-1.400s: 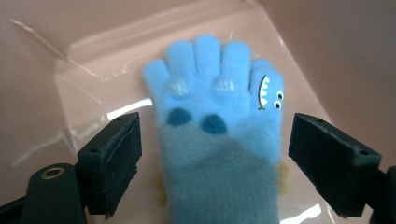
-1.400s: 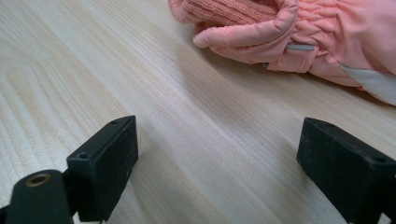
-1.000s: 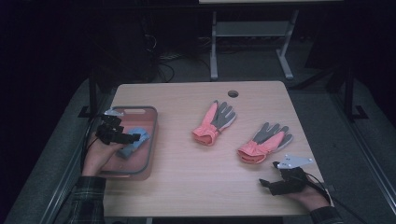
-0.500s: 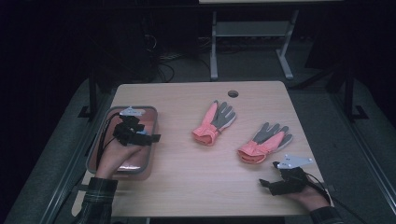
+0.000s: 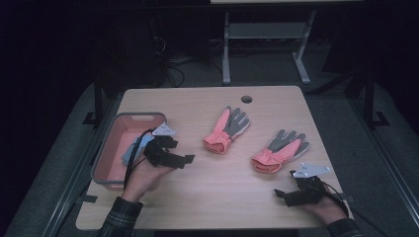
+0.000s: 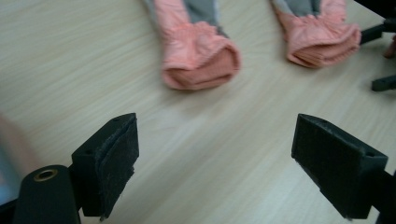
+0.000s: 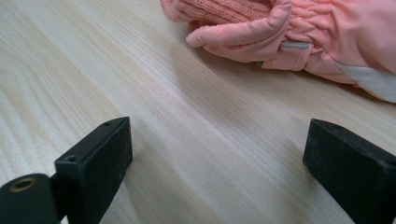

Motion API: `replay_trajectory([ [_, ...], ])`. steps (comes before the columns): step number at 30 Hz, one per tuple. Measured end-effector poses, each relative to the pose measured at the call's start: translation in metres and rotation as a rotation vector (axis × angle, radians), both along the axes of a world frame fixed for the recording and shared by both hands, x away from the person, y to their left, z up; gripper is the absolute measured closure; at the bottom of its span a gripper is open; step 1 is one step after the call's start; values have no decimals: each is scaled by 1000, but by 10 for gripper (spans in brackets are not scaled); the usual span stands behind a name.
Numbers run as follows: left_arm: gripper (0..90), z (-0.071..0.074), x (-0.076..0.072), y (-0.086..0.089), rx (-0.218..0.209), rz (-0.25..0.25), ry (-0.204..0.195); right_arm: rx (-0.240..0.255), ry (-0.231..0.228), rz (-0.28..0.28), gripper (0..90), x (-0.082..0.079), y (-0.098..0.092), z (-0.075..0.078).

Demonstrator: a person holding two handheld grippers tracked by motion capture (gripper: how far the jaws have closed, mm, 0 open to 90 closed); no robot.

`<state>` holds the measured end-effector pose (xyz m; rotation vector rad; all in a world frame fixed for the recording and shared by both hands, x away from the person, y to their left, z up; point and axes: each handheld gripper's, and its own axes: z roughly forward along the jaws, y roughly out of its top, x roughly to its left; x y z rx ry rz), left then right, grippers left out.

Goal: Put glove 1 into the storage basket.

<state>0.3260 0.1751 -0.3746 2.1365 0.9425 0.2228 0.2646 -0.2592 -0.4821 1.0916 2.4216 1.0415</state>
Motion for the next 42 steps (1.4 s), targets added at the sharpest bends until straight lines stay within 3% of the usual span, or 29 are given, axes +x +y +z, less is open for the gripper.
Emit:
replay_trajectory([
  [9,145,-22,-20,-34,18,-85,-13,0,1,8,78,-1,0,0],
  [20,143,-58,-38,-41,40,-155,-34,-6,10,20,90,-1,-1,1],
  [23,143,-66,-42,-41,39,-165,-41,-18,33,19,172,-2,-2,8],
  [25,143,-72,-44,-41,39,-165,-35,-9,47,19,277,-2,-4,14],
  [31,140,-86,-45,-42,99,-189,-34,43,52,37,580,-1,-11,37],
  [35,137,-94,-44,-39,95,-174,-35,62,64,38,777,7,-14,50],
  [39,130,-98,-47,-37,124,-182,-74,69,76,35,900,17,-16,57],
  [42,128,-100,-48,-34,109,-179,-89,66,78,36,900,27,-16,61],
])
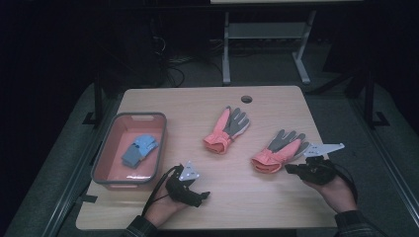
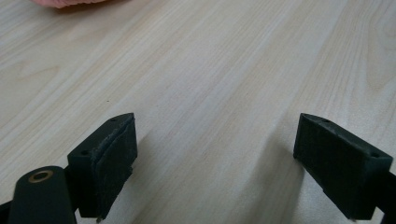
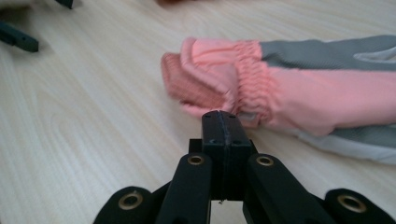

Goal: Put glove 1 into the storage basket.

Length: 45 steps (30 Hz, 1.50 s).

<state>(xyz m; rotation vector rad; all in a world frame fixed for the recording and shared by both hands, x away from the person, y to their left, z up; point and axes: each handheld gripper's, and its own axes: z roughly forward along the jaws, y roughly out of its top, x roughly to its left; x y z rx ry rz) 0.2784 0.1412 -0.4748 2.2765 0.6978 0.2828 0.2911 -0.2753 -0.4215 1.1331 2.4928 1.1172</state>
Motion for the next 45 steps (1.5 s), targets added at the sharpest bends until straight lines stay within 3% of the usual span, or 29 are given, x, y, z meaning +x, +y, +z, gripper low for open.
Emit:
replay_trajectory([
  [2,128,-2,-1,2,-22,-3,-10,13,-1,6,900,6,-1,3],
  [12,129,-2,-2,5,-21,-29,-11,23,-17,-6,900,44,-1,10],
  [22,129,-2,-1,5,-14,-33,-13,17,-9,-54,900,76,1,3],
  [29,129,-2,-1,5,-16,-33,-12,-25,20,-65,900,91,13,-6],
  [36,129,-2,-1,5,-15,-33,-12,-70,54,-26,900,92,30,-19],
  [45,129,-2,-1,5,-16,-35,-12,-56,77,34,900,80,52,-21],
])
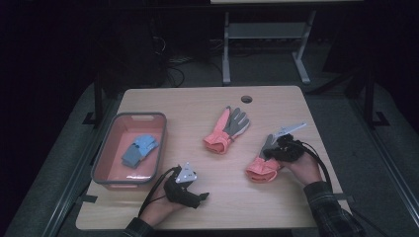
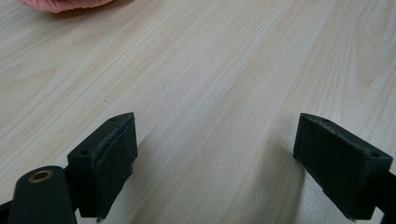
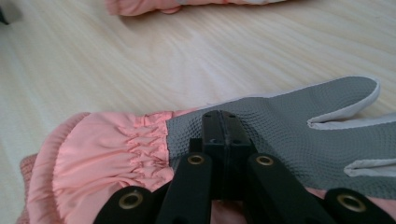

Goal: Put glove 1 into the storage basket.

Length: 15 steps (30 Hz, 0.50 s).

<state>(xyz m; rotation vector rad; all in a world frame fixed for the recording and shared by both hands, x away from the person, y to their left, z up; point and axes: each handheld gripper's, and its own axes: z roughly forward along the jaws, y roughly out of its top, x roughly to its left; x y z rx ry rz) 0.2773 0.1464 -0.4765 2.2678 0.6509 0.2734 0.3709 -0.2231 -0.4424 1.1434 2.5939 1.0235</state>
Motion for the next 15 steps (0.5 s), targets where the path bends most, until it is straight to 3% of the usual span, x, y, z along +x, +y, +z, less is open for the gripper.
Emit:
replay_trajectory([
  [15,129,0,0,0,1,-2,0,22,17,95,900,-28,42,2],
])
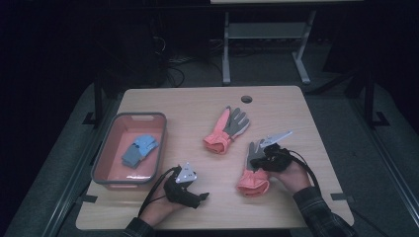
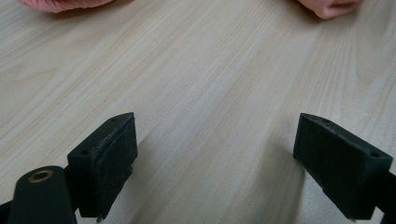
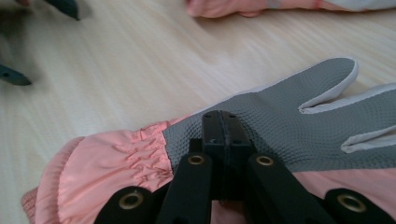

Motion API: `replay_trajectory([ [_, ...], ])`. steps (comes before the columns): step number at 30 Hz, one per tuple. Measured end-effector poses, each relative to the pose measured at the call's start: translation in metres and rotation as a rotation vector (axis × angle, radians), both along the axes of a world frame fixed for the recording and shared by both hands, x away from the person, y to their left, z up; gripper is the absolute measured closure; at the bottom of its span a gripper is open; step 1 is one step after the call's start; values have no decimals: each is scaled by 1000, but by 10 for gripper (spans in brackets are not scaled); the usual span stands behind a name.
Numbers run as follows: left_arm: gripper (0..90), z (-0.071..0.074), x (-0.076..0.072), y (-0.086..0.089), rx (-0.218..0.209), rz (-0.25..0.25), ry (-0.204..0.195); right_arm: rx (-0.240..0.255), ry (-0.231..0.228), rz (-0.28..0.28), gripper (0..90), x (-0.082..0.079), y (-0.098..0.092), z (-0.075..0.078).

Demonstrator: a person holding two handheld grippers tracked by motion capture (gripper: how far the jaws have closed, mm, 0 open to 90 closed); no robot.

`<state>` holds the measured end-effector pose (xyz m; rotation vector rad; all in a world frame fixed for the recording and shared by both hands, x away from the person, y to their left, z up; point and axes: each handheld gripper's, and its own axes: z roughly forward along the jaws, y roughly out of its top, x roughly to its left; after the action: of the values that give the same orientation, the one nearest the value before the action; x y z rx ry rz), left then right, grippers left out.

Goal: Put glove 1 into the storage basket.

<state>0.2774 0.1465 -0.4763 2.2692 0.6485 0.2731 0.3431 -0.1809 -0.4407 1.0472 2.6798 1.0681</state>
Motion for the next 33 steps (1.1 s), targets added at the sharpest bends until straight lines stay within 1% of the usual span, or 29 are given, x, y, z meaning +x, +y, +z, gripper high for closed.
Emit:
replay_trajectory([
  [1,129,0,0,0,0,0,0,-1,-9,14,900,-1,3,0],
  [3,129,0,0,0,0,0,0,4,-14,28,900,-4,8,1],
  [5,129,0,0,0,0,-1,0,18,-35,31,900,-7,7,6],
  [8,129,0,0,0,2,-3,-3,53,-63,22,900,-14,-3,16],
  [10,129,0,0,0,2,-3,-3,66,-73,25,900,-20,-12,20],
  [13,129,0,0,0,-2,-2,-6,63,-70,27,900,-30,-26,19],
  [14,129,0,0,0,-4,0,-2,63,-76,31,900,-32,-28,18],
  [15,129,0,0,0,-4,0,-2,70,-71,34,900,-35,-30,17],
  [17,129,0,0,0,-5,0,-2,66,-59,57,900,-41,-33,13],
  [18,129,0,0,0,-5,-1,-3,68,-49,57,900,-43,-32,13],
  [20,129,0,0,0,-5,-1,-3,62,-35,91,900,-48,-28,9],
  [22,129,-1,0,0,-8,2,-3,56,-31,116,900,-52,-23,8],
  [24,129,-1,0,0,-9,2,-3,62,-22,141,900,-55,-17,8],
  [27,129,-1,0,0,-9,2,-3,64,-25,172,900,-58,-7,7],
  [29,129,-1,0,0,-10,1,-3,72,-26,187,900,-59,-2,7],
  [31,128,-1,0,0,-10,0,-3,69,-30,200,900,-60,1,6],
  [33,128,-1,0,0,-10,0,-3,72,-34,193,900,-62,1,7],
])
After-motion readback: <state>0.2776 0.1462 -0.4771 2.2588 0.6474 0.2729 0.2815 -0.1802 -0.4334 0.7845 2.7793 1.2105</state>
